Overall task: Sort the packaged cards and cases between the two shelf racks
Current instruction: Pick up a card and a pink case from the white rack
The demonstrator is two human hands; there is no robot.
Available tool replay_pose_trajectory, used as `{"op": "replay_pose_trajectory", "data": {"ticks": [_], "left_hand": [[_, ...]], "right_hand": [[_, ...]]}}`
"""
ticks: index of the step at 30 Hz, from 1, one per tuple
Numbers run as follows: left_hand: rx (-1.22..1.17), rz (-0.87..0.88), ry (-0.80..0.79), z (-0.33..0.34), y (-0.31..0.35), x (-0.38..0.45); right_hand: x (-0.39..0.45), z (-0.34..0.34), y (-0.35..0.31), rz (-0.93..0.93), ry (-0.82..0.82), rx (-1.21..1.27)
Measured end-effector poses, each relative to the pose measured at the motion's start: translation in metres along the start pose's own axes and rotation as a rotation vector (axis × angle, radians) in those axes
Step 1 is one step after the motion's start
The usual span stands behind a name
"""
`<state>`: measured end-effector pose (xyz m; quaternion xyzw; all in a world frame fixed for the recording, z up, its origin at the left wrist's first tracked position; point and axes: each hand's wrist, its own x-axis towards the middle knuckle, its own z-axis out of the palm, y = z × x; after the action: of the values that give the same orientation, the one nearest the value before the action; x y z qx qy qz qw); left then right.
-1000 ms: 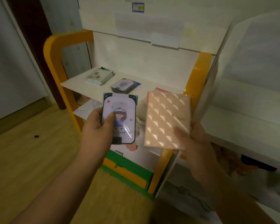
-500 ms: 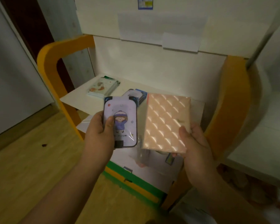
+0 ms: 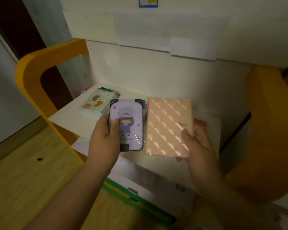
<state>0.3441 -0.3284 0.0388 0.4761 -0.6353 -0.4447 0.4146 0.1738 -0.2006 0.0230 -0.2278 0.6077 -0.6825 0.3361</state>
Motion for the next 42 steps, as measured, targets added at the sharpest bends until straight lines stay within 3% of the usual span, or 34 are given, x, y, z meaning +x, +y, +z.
{"op": "replay_pose_trajectory", "data": {"ticks": [18, 31, 36, 42], "left_hand": [[0.005, 0.117, -0.409, 0.015, -0.030, 0.132], [0.163, -0.007, -0.543, 0.031, -0.075, 0.186], [0.351, 0.082, -0.527, 0.035, -0.085, 0.193], [0.406, 0.088, -0.568, 0.033, -0.080, 0.187]], "right_hand": [[0.023, 0.058, -0.001, -0.012, 0.373, -0.012], [0.020, 0.099, 0.031, -0.038, 0.535, -0.074], [0.018, 0.107, 0.033, -0.043, 0.562, -0.065], [0.014, 0.113, 0.032, -0.050, 0.581, -0.068]]}}
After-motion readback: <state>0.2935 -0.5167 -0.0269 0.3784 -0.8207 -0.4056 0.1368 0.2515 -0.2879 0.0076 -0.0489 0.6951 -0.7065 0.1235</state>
